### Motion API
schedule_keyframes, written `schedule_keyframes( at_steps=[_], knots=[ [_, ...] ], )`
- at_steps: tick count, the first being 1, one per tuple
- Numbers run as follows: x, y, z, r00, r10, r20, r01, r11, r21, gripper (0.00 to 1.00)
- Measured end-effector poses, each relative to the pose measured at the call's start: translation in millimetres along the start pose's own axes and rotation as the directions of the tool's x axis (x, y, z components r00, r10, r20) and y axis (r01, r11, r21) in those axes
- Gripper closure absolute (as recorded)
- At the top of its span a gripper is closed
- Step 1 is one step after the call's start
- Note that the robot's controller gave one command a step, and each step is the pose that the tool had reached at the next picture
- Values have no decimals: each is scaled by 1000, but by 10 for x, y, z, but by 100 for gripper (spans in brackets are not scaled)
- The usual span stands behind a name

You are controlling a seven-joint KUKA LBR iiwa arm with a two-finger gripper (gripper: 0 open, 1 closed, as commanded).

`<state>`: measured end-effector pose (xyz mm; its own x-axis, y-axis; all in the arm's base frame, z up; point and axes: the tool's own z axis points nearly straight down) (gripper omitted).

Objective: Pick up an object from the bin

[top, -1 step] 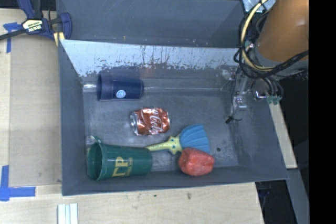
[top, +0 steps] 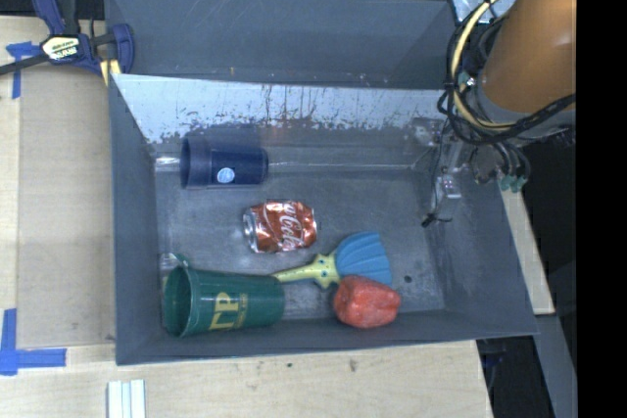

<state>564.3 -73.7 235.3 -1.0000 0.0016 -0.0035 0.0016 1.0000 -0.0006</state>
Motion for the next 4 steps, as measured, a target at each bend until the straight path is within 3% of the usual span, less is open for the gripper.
schedule_keyframes(
  at_steps=[1, 2, 3, 4],
  knots=[
    [-60, 79, 356, 999, -31, 9, 31, 1000, 2, 0],
    [62, 403, 911, 995, -103, 4, 103, 995, 1, 0],
    [61, 630, 1380, 996, -88, 12, 88, 996, 2, 0],
    [382, 819, 1641, 981, -195, 10, 195, 981, 3, 100]
  ],
)
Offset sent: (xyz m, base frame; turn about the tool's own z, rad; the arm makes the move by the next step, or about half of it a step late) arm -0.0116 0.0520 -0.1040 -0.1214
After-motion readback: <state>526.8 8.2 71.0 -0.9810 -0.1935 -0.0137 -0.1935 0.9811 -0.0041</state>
